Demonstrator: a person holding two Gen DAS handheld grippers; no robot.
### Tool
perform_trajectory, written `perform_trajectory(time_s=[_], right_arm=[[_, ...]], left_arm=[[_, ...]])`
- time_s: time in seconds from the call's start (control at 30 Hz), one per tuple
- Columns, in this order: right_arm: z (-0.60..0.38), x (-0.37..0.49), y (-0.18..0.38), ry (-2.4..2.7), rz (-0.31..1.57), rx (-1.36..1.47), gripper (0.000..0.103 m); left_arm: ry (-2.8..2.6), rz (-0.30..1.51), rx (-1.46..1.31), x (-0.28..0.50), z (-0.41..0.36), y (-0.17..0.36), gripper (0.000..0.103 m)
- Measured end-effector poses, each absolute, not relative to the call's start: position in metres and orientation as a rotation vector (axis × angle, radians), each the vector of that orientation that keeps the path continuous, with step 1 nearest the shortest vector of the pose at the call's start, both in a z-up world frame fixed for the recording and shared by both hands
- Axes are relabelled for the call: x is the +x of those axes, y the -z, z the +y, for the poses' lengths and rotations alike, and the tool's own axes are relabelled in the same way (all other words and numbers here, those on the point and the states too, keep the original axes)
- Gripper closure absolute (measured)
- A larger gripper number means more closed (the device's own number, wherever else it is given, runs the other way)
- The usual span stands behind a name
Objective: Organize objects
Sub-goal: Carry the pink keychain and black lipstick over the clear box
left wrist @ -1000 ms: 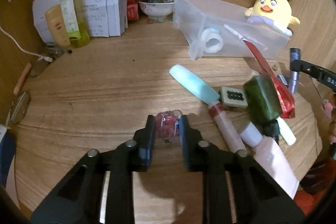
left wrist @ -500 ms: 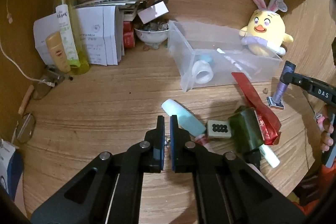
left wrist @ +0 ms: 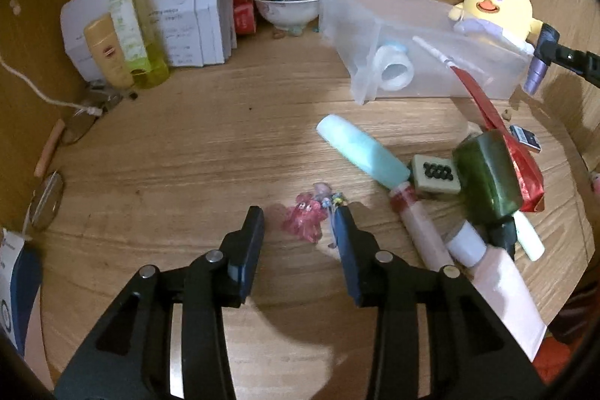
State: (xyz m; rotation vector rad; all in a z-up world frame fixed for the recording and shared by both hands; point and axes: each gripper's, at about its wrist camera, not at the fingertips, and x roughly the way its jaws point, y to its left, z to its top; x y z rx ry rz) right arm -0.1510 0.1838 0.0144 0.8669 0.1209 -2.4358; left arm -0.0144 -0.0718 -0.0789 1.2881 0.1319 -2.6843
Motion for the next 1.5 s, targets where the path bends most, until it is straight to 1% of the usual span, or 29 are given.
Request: perform_trajectory(time_s=[0.03, 0.13, 0.33, 0.73, 0.97, 1.17, 1.3, 1.4, 1.5], right_arm=[[0.184, -0.153, -0.017, 2.438, 0.120, 0.858, 0.079], [0.181, -0.157, -0.020, 2.438, 0.119, 0.849, 0.079], [0.173, -0.171, -0.025, 2.447, 0.139, 0.838, 0.079], [0.159, -0.198, -0.037, 2.468, 0.188, 0.803, 0.080], [0.154, -0.208, -0.040, 2.464, 0.204, 0.799, 0.080], [0.143, -0.219, -0.033, 2.442, 0.228, 0.821, 0.080], [0.136, -0.226, -0.019, 2.413, 0.255, 0.868, 0.080], [0.132, -0.229, -0.010, 2.414, 0.296, 0.894, 0.084], [0.126, -0.230, -0.003, 2.414, 0.344, 0.909, 0.084]], left_arm=[[2.700, 0.132, 1.282, -0.016, -0.071, 0.080, 0.081], [2.709, 0.085, 1.243, -0.018, -0.068, 0.081, 0.081], [2.716, 0.180, 1.228, -0.024, -0.074, 0.073, 0.081], [2.865, 0.139, 0.989, -0.053, -0.053, 0.010, 0.081], [2.916, 0.105, 0.917, -0.076, -0.041, -0.012, 0.081], [2.950, 0.134, 0.905, -0.098, -0.037, -0.022, 0.081], [2.957, 0.171, 0.945, -0.113, -0.037, -0.020, 0.081], [2.946, 0.172, 0.975, -0.125, -0.037, -0.016, 0.081], [2.939, 0.167, 1.012, -0.137, -0.036, -0.009, 0.081]])
